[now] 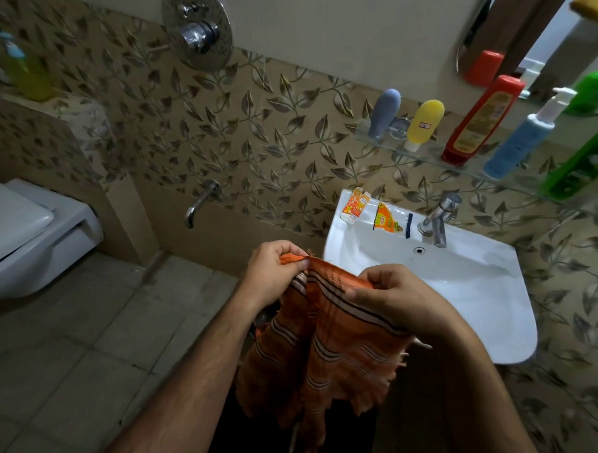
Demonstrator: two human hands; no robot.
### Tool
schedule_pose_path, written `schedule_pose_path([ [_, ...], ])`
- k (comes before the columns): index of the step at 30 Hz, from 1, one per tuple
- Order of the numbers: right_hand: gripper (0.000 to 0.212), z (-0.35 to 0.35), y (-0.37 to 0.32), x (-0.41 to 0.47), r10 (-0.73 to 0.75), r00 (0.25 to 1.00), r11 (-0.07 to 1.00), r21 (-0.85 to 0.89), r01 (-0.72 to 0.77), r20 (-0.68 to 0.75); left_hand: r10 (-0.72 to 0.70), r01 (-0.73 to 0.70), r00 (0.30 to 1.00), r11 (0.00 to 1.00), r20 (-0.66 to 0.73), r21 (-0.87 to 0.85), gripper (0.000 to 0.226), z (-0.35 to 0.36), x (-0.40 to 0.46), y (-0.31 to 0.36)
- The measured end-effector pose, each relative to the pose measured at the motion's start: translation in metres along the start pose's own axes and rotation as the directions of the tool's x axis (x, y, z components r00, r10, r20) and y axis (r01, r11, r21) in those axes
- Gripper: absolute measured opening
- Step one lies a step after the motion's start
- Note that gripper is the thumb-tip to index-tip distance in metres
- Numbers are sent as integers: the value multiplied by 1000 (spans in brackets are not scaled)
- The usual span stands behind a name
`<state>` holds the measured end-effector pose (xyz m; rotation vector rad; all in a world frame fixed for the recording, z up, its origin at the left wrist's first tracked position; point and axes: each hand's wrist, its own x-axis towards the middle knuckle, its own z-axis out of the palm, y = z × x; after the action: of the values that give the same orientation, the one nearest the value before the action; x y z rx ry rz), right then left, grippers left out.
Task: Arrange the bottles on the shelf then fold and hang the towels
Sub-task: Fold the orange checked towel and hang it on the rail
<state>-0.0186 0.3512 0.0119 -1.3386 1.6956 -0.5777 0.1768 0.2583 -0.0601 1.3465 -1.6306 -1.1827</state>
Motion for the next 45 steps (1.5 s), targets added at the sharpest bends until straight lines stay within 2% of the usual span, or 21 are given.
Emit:
schedule_pose_path([
  [6,18,-25,1,-12,-32,999,994,106,29,23,-67,66,997,996,-23,-62,9,-5,7,-12],
  [9,4,-21,-2,-12,-70,997,959,272,73,-21,-37,36,999,998,-22,-56,10,-4,7,-15],
  [11,21,-13,-3,-11,-96,994,907,408,106,-45,-32,30,999,995,-22,-98,12,-3,7,-17],
  [13,25,-4,-5,-9,-161,986,846,509,158,-38,-96,86,995,969,-33,-233,25,-4,6,-20],
  [15,18,4,-7,-7,-199,979,814,550,186,-37,-239,190,970,864,-46,-467,25,-7,6,-22],
  [17,14,7,-7,-4,-206,978,833,519,190,-27,-340,246,940,729,-26,-638,15,-12,4,-25],
  [19,13,9,-8,-3,-226,972,861,480,169,63,-376,270,927,675,-5,-686,9,-18,2,-28],
  [22,24,13,-12,2,-249,954,887,435,154,170,-351,266,936,692,8,-671,7,-25,-1,-29],
  [25,33,21,-18,10,-242,964,942,263,207,110,-309,238,951,704,14,-670,5,-32,-5,-24],
  [31,11,38,-27,19,-302,953,953,29,301,38,-206,180,978,725,41,-664,8,-43,-12,-16],
  [36,25,44,-32,20,-398,917,887,-268,376,-31,-142,150,988,757,63,-636,21,-44,-18,-10],
  [38,24,47,-33,21,-470,883,855,-257,450,-17,-133,159,987,761,88,-629,23,-43,-21,-7],
  [41,34,57,-34,25,-415,909,908,-76,412,-33,-152,207,978,724,140,-658,20,-40,-26,-1],
  [43,35,69,-34,30,-386,919,922,-16,386,-79,-165,242,970,671,177,-701,20,-37,-28,1],
  [45,35,81,-32,35,-388,904,921,-45,387,-178,-177,260,966,625,191,-736,19,-35,-30,2],
])
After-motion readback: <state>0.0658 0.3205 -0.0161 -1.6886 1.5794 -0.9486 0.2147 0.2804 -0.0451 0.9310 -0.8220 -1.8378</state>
